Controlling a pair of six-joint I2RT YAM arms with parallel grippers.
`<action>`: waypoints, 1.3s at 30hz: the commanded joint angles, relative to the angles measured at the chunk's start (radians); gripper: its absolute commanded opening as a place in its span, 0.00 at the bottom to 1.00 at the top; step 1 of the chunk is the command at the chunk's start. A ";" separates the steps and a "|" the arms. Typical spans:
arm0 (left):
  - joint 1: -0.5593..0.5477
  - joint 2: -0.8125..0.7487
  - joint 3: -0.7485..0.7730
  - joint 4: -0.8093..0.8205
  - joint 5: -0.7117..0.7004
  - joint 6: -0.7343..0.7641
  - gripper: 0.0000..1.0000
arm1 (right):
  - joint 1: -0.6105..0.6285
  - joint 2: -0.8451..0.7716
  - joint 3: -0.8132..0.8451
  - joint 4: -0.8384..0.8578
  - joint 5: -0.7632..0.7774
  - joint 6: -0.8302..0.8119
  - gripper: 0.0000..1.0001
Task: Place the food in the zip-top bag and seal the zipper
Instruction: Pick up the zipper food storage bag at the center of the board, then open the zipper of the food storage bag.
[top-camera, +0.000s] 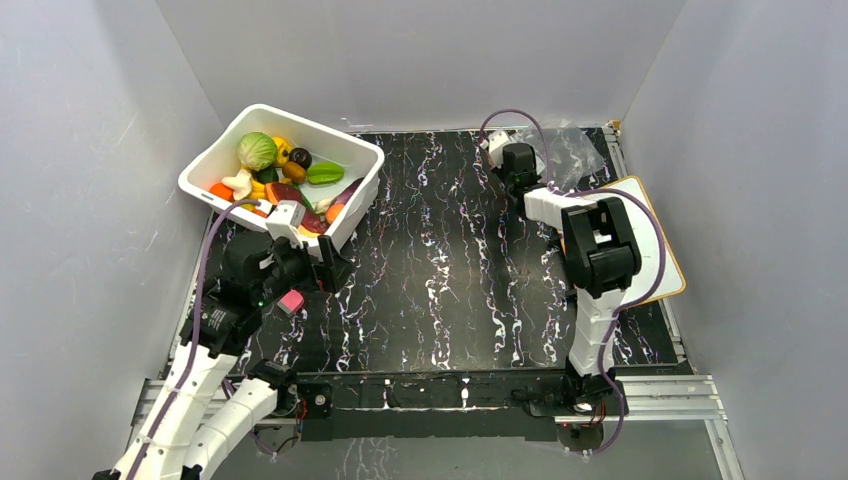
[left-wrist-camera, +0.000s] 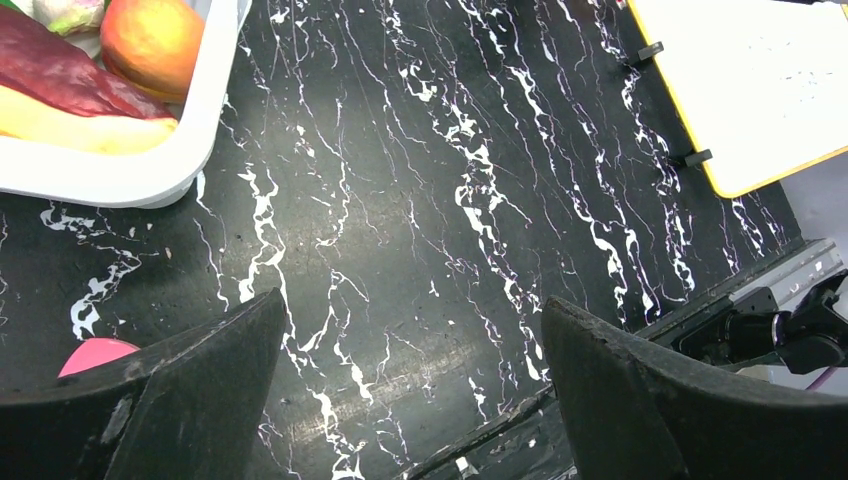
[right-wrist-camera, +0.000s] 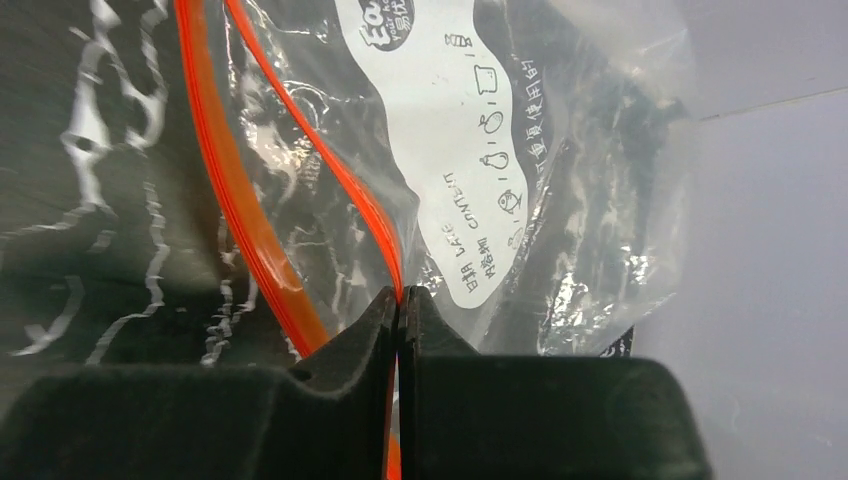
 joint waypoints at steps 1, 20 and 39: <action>0.006 0.001 0.042 -0.031 -0.023 -0.013 0.98 | 0.054 -0.143 0.041 -0.053 -0.046 0.168 0.00; 0.006 0.122 0.050 0.146 0.133 -0.162 0.94 | 0.282 -0.532 -0.050 -0.464 -0.201 0.708 0.00; -0.007 0.316 0.032 0.479 0.290 -0.379 0.93 | 0.553 -0.669 -0.062 -0.596 -0.373 1.168 0.00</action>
